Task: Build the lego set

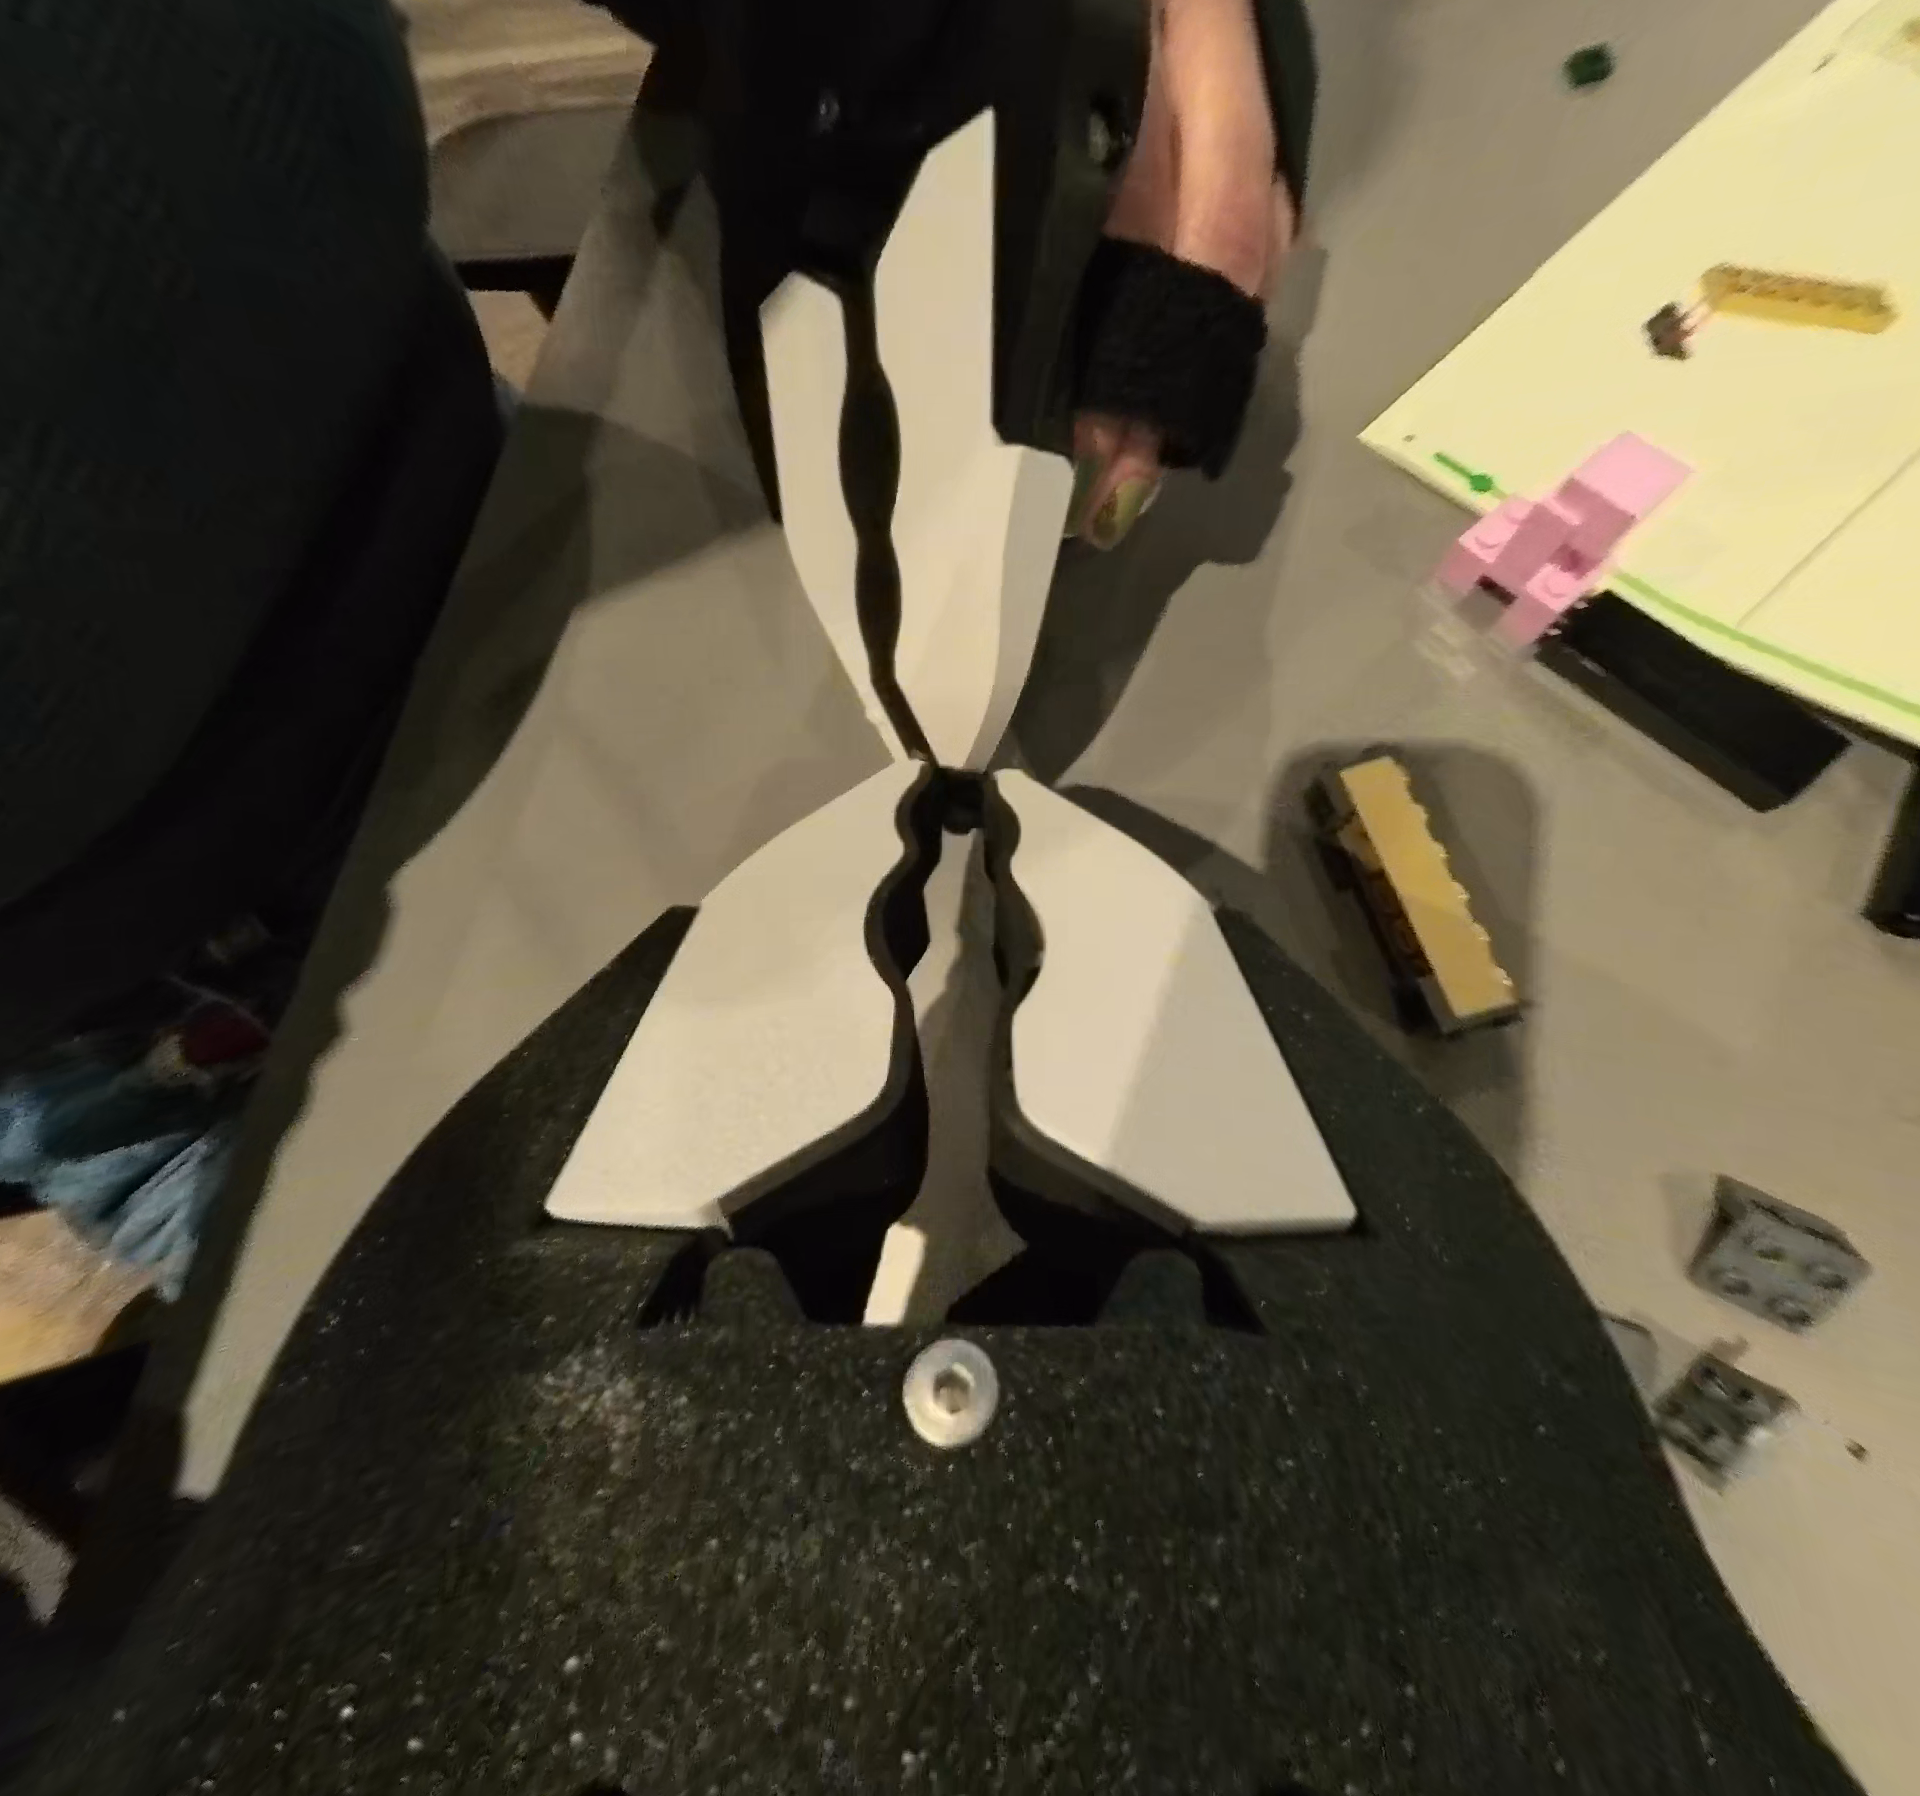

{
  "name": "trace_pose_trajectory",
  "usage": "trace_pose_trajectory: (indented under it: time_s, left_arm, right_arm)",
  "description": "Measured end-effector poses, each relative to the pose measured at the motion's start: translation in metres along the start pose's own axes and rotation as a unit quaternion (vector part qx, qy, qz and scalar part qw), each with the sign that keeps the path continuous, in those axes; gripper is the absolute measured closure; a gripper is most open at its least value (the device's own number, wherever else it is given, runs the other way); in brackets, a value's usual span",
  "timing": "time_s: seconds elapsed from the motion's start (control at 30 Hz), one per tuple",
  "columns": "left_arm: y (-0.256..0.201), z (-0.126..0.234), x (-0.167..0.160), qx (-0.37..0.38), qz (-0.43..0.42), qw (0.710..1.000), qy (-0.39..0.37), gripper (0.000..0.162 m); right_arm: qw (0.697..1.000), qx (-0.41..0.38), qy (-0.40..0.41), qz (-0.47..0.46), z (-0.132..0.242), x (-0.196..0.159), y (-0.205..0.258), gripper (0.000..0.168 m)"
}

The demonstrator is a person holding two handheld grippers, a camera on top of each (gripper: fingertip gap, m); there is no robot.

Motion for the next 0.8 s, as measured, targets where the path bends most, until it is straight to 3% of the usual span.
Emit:
trace_pose_trajectory:
  time_s: [0.23, 0.4, 0.6, 0.8]
  left_arm:
    - [0.021, 0.008, 0.001, 0.050, 0.118, 0.991, -0.038, 0.158]
    - [0.035, 0.018, 0.004, 0.101, 0.196, 0.970, -0.103, 0.158]
    - [0.047, 0.030, 0.005, 0.121, 0.264, 0.941, -0.172, 0.158]
    - [0.045, 0.030, 0.007, 0.111, 0.281, 0.933, -0.194, 0.158]
  right_arm:
    - [0.989, -0.104, -0.095, 0.045, 0.017, 0.003, -0.001, 0.142]
    - [0.953, -0.235, -0.182, 0.056, 0.025, 0.005, -0.006, 0.138]
    - [0.909, -0.358, -0.167, 0.130, 0.020, 0.019, -0.002, 0.140]
    - [0.881, -0.412, -0.176, 0.152, 0.016, 0.028, 0.001, 0.143]
Point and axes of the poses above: each gripper's, where its closed fingertips meet, z back along the fingers, x out of its top, y = z × x across the jaws, the point moved 5 cm from there along z, back along the fingers, and after that the axes turned 5 degrees about y, right-handed, at the moved point
